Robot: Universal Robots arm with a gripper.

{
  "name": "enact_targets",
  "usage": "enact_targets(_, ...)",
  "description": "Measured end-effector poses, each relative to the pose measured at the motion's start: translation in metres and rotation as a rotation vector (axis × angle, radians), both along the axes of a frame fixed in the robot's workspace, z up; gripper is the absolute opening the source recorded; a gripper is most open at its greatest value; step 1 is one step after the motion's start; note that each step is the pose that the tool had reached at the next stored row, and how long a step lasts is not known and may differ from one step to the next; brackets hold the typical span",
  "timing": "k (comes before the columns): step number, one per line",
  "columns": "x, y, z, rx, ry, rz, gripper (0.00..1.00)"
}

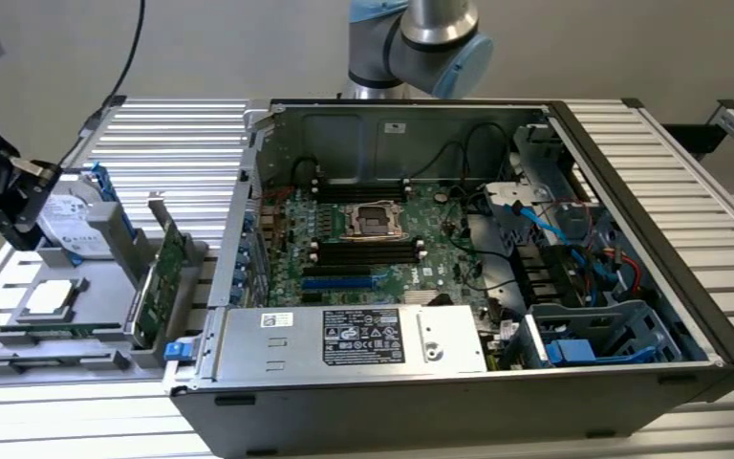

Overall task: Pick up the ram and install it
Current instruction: 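Reach for the ram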

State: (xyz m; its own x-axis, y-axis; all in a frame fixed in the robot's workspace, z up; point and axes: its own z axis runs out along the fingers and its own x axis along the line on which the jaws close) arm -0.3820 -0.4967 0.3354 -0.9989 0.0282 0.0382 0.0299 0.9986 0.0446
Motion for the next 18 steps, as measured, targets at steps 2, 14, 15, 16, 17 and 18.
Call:
enact_targets(2, -0.002, -0.0029, -0.001, 0.0, 0.0001, 0.003, 0.11)
enact_targets(14, -0.017, -0.0197, -0.0063, 0.0, 0.0009, 0.021, 0.11)
enact_targets(15, -0.018, -0.0211, -0.0066, 0.0001, 0.0009, 0.023, 0.11)
enact_targets(16, -0.019, -0.0224, -0.0067, 0.0004, 0.0009, 0.024, 0.11)
enact_targets(17, -0.019, -0.0235, -0.0067, 0.0015, 0.0009, 0.025, 0.11)
enact_targets(18, -0.019, -0.0243, -0.0067, 0.0034, 0.001, 0.026, 0.11)
